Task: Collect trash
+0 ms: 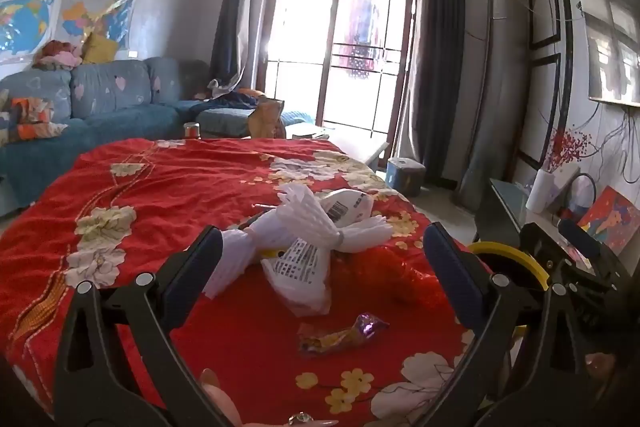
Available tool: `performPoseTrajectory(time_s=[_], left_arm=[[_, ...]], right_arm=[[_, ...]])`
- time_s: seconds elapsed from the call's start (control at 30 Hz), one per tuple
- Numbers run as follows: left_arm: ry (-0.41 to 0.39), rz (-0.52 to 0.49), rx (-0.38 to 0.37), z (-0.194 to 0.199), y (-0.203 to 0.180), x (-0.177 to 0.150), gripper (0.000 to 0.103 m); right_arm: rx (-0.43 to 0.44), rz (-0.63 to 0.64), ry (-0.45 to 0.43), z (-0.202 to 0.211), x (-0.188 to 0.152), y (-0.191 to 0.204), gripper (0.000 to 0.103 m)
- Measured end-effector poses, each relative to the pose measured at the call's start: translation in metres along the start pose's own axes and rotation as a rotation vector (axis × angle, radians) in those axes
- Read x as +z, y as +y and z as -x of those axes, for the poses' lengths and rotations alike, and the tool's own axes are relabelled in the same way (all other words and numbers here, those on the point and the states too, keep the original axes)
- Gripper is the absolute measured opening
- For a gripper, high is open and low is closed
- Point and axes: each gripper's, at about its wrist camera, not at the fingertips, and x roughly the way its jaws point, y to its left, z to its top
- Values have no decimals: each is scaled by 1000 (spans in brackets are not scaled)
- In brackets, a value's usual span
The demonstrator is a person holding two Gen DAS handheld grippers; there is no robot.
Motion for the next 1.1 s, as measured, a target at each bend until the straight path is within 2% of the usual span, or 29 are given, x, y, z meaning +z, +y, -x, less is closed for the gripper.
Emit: performPoseTrajectory(time_s=[1.1], left_arm=[[-1, -39, 20, 2, 0, -2, 92]], right_arm=[[4, -19, 20, -5, -4, 3, 97]])
